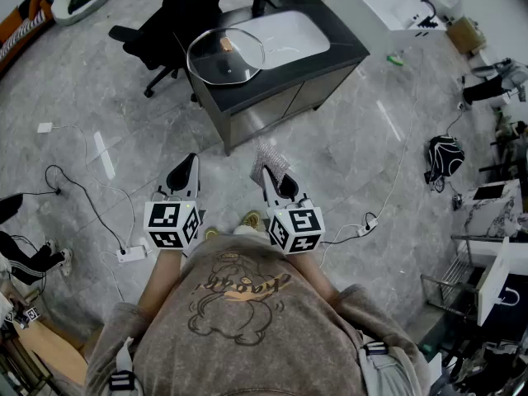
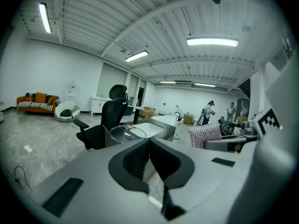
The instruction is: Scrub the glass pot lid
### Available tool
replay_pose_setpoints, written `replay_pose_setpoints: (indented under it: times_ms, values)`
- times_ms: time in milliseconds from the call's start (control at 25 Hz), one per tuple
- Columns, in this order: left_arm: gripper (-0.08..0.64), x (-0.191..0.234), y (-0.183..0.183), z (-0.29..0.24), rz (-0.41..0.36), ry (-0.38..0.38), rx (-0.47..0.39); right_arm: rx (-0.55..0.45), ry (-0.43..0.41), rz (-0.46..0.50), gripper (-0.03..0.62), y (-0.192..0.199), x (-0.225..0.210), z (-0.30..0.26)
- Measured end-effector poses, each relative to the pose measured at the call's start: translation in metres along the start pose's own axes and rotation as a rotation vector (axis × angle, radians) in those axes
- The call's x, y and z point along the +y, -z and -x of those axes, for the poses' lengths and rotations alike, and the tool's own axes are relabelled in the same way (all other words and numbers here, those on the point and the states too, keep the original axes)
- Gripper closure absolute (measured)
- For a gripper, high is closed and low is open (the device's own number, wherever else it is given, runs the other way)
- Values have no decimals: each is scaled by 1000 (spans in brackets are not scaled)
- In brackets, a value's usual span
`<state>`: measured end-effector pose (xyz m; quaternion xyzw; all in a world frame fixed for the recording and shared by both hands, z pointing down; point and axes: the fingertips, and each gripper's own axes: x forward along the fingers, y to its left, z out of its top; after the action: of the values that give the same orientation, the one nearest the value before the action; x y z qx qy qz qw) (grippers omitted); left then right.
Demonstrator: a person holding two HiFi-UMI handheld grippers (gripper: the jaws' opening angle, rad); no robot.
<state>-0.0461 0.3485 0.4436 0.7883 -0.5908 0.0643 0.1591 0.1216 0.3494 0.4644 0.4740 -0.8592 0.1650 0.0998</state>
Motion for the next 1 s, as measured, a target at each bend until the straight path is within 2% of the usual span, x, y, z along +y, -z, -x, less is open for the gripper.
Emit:
replay_pose_setpoints:
  times_ms: [320,800,1000]
  values:
    - [540,-2,-2,-11,1,-13,3,-20,-45,-16,509,-6,-5,-5]
    - [541,-28,9,-40,8,-69,4,-31,-157,-22,509,-3,-46,-5]
    - [541,-23,3,-58,8,-80,-13,-27,-166,-24,509,-4,-56,-22]
